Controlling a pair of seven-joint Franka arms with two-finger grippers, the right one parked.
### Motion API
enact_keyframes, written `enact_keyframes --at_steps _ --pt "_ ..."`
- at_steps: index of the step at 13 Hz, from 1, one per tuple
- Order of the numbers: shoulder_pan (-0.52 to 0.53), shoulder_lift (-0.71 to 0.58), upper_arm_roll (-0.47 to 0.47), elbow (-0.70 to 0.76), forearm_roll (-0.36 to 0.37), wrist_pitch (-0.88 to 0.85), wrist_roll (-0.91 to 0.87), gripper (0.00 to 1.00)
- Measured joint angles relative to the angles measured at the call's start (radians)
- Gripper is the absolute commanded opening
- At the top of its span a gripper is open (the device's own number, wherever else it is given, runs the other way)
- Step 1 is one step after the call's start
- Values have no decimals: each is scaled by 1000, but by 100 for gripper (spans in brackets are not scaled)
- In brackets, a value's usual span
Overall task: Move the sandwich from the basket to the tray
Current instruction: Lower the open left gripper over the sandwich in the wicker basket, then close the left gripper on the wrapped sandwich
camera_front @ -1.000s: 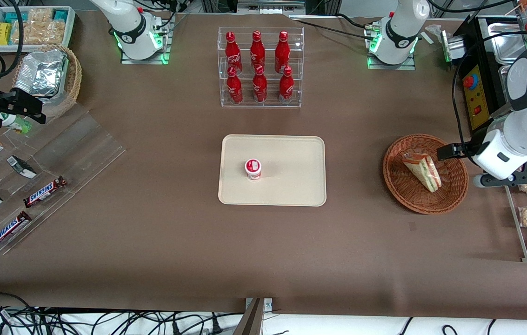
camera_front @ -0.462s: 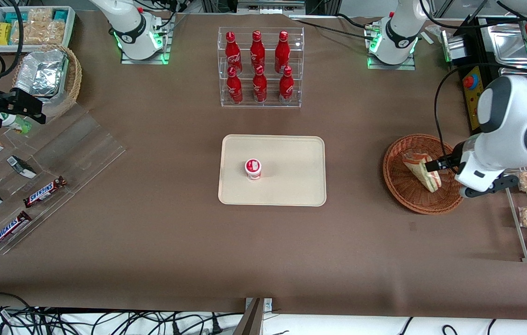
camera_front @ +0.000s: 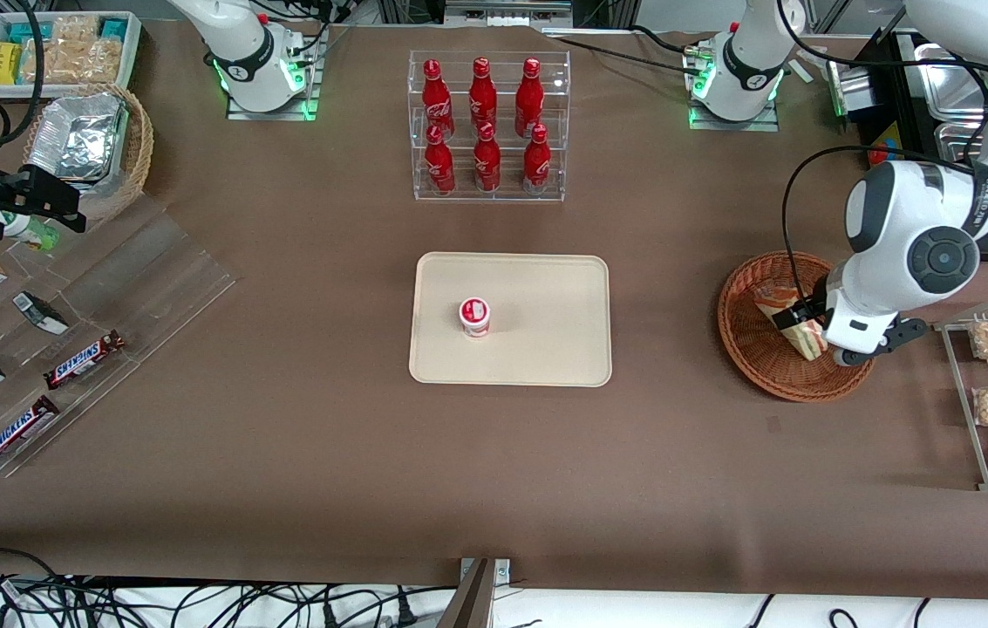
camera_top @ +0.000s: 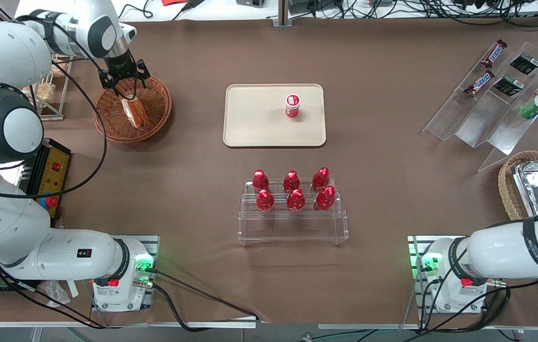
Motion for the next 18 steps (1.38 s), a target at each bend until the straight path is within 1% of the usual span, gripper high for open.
enact_keyframes --at_steps 3,5,9,10,13,14,15,17,18 --pt "0 -10 0 -92 81 99 -64 100" --pt "0 -11 0 -128 89 132 -75 100" --pt "1 -11 0 -153 103 155 -127 99" --pt "1 -11 0 -159 115 159 -147 85" --pt "1 -11 0 -168 118 163 -175 45" --pt "1 -11 0 -170 118 163 -176 36" --pt "1 -11 0 -171 118 163 -177 34" --pt "1 -11 0 -171 118 164 -178 33" --pt "1 -11 0 -171 118 164 -178 29"
